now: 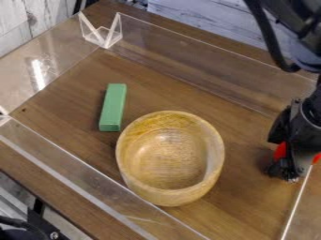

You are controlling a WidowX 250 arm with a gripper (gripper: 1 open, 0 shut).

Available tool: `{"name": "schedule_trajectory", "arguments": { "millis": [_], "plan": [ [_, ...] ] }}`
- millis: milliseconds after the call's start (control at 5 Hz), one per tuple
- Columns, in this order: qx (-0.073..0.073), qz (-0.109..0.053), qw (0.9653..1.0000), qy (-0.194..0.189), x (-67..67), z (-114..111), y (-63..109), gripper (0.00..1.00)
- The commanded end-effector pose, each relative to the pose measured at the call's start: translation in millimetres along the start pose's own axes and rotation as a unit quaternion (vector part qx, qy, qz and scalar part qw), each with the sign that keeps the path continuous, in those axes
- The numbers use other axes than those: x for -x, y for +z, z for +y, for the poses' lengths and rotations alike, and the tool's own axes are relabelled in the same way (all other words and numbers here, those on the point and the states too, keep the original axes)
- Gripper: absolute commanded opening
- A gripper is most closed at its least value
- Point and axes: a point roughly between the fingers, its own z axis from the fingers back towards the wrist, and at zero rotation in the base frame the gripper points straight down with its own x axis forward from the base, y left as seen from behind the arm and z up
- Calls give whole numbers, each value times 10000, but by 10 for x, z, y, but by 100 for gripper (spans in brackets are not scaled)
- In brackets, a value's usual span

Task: Move the red object to the left side of the table

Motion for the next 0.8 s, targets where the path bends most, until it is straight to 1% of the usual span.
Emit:
{"name": "schedule_trajectory", "arguments": {
  "millis": [0, 200, 400, 600],
  "plan": [
    [-369, -397, 9985, -89, -60, 75, 285, 100],
    [-510, -512, 9973, -164, -41, 93, 357, 100],
    [-612, -658, 9957, -238, -41, 108, 407, 100],
    [-667, -743, 9946, -275, -31, 103, 413, 100]
  ]
}}
